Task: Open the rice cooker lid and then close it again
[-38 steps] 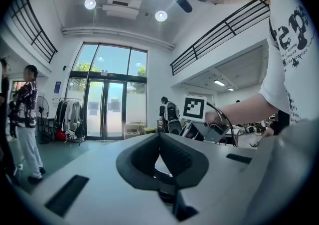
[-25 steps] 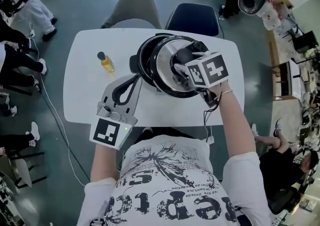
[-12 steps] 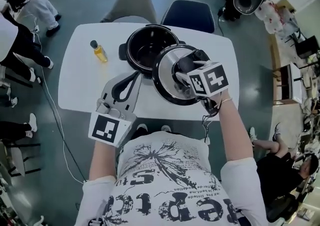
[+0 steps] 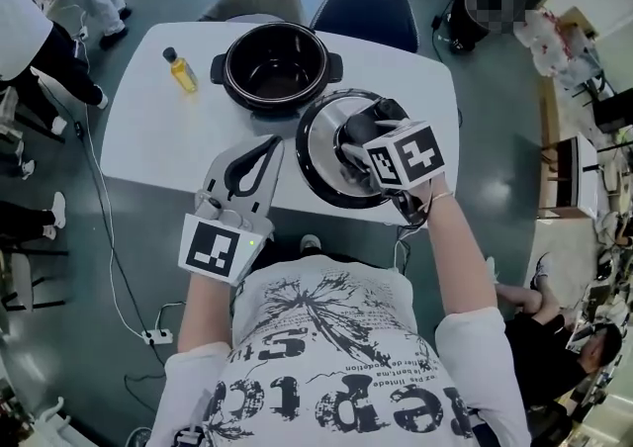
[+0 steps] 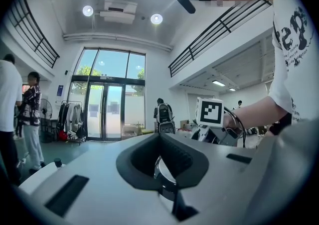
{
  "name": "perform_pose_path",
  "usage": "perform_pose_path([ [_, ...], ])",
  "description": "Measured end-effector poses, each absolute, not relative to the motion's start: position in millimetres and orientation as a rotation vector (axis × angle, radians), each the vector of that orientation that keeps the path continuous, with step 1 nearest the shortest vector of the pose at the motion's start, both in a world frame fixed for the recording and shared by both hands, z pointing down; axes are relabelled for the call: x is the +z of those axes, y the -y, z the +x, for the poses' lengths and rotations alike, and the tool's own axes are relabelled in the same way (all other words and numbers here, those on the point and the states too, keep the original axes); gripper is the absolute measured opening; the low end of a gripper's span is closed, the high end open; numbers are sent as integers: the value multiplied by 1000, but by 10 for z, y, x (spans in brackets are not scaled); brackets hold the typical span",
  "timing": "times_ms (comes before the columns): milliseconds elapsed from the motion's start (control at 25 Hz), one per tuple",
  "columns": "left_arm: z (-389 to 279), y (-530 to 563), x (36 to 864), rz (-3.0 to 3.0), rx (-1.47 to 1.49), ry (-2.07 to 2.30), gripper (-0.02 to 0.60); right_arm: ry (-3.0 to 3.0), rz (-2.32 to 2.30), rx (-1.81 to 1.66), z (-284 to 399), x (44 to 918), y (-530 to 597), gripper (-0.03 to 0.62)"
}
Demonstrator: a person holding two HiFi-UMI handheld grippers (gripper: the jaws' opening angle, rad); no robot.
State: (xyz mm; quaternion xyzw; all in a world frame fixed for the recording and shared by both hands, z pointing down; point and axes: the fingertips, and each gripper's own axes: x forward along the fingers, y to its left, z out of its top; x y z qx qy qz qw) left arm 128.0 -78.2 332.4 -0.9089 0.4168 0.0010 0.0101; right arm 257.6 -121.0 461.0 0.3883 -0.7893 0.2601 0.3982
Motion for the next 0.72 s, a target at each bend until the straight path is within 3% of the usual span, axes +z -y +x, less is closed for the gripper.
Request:
perform_pose_path([
  [720,1508,740,3301,-2775,-53,-1319,14,2053,926,618,2672,4520,1235,291],
])
